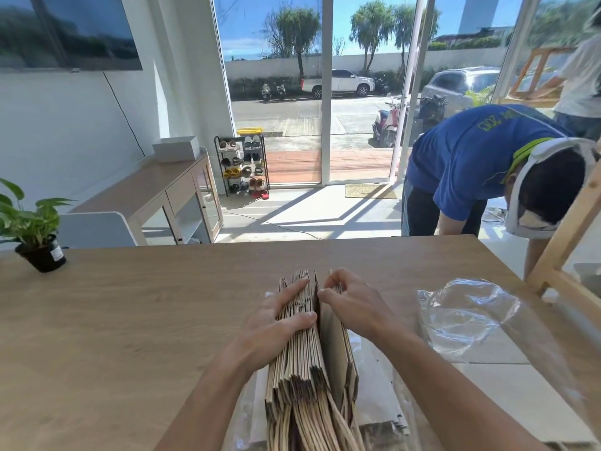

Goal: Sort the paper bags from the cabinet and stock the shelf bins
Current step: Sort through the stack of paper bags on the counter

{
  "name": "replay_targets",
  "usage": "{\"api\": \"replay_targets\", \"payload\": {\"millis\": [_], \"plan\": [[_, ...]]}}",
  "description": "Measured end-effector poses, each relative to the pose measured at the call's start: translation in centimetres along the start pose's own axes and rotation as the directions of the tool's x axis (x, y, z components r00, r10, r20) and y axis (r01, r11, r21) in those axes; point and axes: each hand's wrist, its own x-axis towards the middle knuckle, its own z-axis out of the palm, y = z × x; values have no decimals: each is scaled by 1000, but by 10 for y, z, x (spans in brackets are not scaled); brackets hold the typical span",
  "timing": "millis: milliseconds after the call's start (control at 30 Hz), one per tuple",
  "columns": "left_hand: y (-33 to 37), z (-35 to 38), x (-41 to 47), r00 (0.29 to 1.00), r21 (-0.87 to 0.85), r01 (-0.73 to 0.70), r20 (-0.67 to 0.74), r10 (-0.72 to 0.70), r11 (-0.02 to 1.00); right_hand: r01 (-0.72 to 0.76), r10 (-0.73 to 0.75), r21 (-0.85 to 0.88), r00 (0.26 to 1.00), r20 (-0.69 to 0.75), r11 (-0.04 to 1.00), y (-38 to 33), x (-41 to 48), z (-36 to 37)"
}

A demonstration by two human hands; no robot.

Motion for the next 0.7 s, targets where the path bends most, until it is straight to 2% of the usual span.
{"api": "replay_targets", "payload": {"millis": [200, 700], "plan": [[2, 1, -3, 1000, -6, -11, -8, 11, 1000, 57, -57, -1, 998, -14, 998, -5, -3, 3], [1, -4, -10, 999, 11, -34, -4, 34, 999, 15, -15, -25, 1000, -13, 1000, -1, -2, 6]]}}
